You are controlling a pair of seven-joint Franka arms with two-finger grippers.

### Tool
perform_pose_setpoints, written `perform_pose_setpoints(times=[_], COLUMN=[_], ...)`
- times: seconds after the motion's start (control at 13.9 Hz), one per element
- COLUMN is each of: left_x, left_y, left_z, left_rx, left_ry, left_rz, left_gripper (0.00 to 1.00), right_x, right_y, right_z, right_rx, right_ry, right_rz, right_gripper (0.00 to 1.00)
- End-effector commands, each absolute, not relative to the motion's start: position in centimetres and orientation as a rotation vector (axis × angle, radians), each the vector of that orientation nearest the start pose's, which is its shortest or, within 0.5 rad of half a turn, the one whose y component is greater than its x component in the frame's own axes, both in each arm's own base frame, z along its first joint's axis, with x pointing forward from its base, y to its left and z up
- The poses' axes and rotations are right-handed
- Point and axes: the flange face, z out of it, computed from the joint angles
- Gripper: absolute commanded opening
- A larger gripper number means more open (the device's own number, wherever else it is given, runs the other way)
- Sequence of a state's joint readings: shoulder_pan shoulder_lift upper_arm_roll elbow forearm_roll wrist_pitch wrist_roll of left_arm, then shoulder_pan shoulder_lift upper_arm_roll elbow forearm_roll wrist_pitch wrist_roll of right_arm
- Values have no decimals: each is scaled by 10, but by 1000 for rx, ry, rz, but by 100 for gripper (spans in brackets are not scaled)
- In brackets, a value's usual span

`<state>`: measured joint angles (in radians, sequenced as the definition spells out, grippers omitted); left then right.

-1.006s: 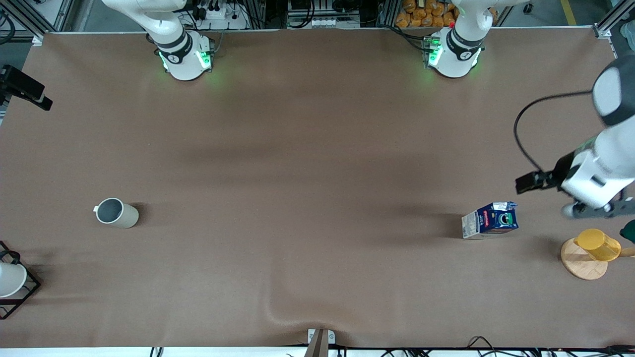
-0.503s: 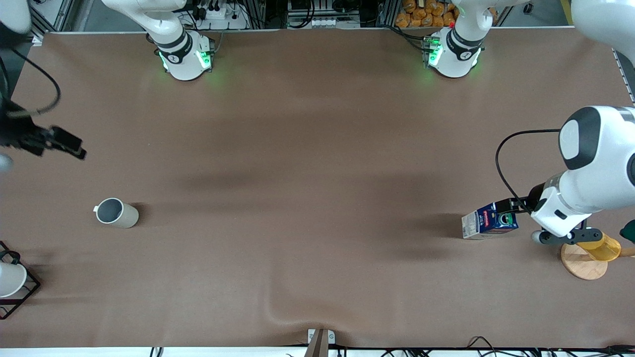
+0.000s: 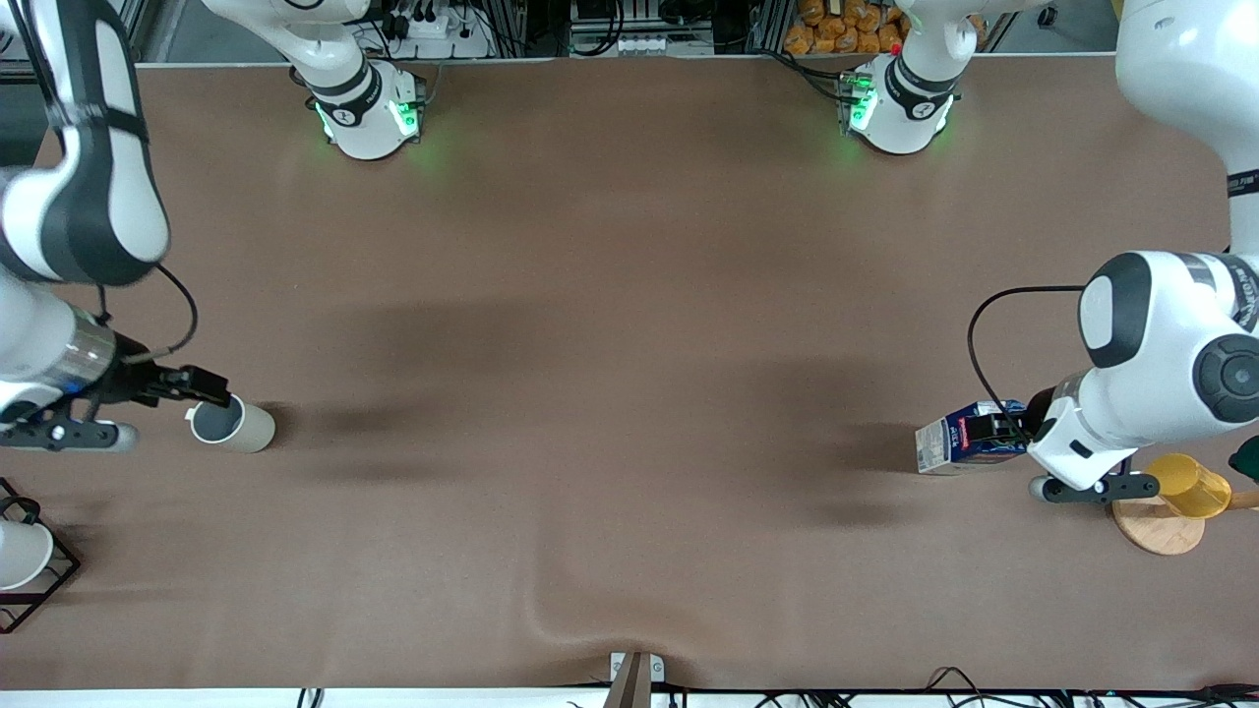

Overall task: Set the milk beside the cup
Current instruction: 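Lower the left gripper onto the blue milk carton and grasp it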

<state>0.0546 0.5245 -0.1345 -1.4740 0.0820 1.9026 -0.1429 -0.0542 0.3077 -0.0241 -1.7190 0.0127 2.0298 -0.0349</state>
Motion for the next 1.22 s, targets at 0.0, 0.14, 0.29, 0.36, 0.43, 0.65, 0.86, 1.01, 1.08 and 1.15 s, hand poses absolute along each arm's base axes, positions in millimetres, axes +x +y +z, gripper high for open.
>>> perform_pose_setpoints(times=[0.0, 0.14, 0.29, 0.36, 0.43, 0.65, 0.86, 1.01, 1.08, 1.15], left_x=[692, 691, 689, 687, 686, 683, 683, 683, 682, 683], left_y=[-32, -33, -33, -33, -32, -29, -25, -25, -25, -25], left_z=[361, 357, 352, 349, 347, 343, 346, 347, 347, 347], left_rx=[-3104, -3103, -3101, -3100, -3099, -3098, -3100, -3100, -3100, -3100], left_ry=[-35, -32, -30, -29, -31, 6, 50, 54, 54, 54], left_rz=[141, 153, 172, 181, 188, 218, 219, 217, 219, 219], left_gripper=[100, 100, 100, 100, 100, 96, 81, 74, 68, 61], right_x=[632, 629, 623, 624, 625, 628, 629, 629, 629, 630], right_y=[-67, -74, -74, -74, -75, -87, -87, -88, -88, -88], right_z=[362, 331, 307, 295, 283, 261, 256, 250, 249, 247], right_rx=[-3138, -3136, -3135, -3135, -3135, -3135, -3136, -3135, -3136, -3137], right_ry=[90, 100, 102, 102, 104, 129, 127, 131, 131, 131], right_rz=[50, 110, 120, 123, 123, 128, 128, 135, 121, 116], right_gripper=[100, 90, 71, 67, 64, 62, 61, 28, 13, 2])
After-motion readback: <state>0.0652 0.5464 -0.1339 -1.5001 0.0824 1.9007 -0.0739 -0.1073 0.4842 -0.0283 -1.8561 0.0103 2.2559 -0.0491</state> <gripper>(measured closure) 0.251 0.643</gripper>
